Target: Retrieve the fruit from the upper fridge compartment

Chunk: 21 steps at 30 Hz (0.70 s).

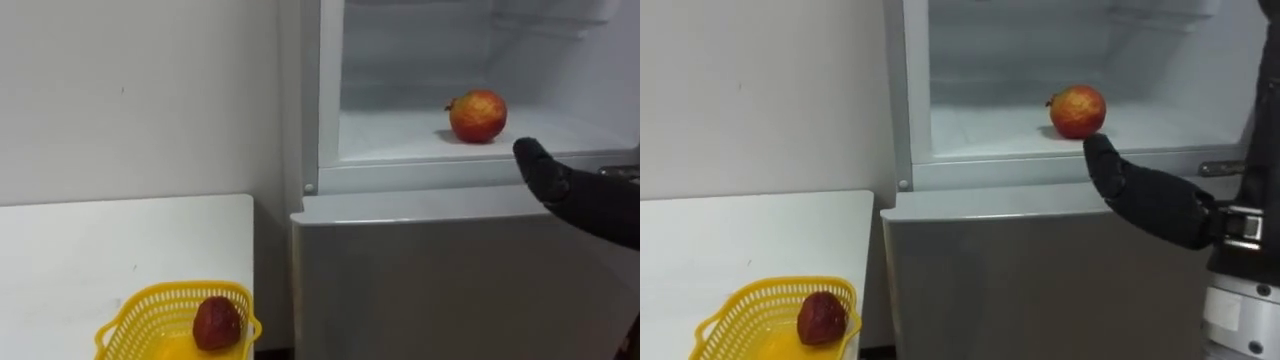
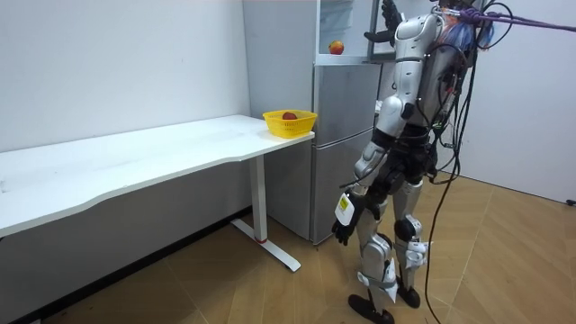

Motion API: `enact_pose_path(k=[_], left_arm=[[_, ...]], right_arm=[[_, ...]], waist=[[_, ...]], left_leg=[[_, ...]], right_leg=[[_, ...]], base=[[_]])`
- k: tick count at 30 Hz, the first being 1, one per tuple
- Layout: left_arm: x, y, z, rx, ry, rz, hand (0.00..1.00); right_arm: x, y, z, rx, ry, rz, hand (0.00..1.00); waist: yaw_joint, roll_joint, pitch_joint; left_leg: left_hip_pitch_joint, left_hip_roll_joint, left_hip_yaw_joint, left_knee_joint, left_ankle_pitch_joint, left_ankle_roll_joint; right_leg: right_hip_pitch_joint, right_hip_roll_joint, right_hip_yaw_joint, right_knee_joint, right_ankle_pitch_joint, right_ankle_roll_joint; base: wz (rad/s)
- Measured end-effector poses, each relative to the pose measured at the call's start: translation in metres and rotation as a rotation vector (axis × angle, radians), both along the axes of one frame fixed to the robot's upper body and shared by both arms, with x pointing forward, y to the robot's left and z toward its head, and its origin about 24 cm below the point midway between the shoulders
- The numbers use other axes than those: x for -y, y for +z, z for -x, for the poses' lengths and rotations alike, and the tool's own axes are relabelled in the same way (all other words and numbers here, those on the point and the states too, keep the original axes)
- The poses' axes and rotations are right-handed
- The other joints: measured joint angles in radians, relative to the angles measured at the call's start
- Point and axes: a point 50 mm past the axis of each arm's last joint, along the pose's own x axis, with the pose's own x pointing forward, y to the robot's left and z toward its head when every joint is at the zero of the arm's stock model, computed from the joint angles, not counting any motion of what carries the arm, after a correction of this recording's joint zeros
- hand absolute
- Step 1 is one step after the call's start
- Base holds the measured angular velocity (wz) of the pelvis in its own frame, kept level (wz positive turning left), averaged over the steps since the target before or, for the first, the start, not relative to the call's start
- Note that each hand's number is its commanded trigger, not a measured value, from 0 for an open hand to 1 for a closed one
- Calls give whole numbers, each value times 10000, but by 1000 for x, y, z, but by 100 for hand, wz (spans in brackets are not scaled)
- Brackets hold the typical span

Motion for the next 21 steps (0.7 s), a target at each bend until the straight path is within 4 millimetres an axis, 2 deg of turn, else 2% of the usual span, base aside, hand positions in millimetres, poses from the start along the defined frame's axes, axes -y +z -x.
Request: enact_pose_path(k=[8,12,15,21], left_arm=[[-2,0,4,-72,129,-51,0],[-4,1,2,-20,254,8,0],[-6,2,-2,15,34,86,0],[-11,4,-5,110,-217,-129,0]], right_arm=[[17,-9,-18,-759,-344,-312,0],[23,-12,-31,-1079,-368,-710,0],[27,-5,-41,-1113,-124,-1001,0],[31,0,-59,-1570,228,-1514,0]], waist=[[67,-36,44],[61,-159,79],[88,-259,104],[203,-431,11]], left_leg=[[17,5,-47,-60,-2,-15],[5,2,-140,-92,1,-20],[-47,-2,-202,-87,0,-21],[-78,-12,-278,-88,0,-21]], right_leg=[[-4,20,-16,-21,5,-3],[72,16,-144,-24,4,-3],[65,0,-271,-24,4,-3],[70,0,-337,-15,5,-2]], base=[[0],[7],[6],[4]])
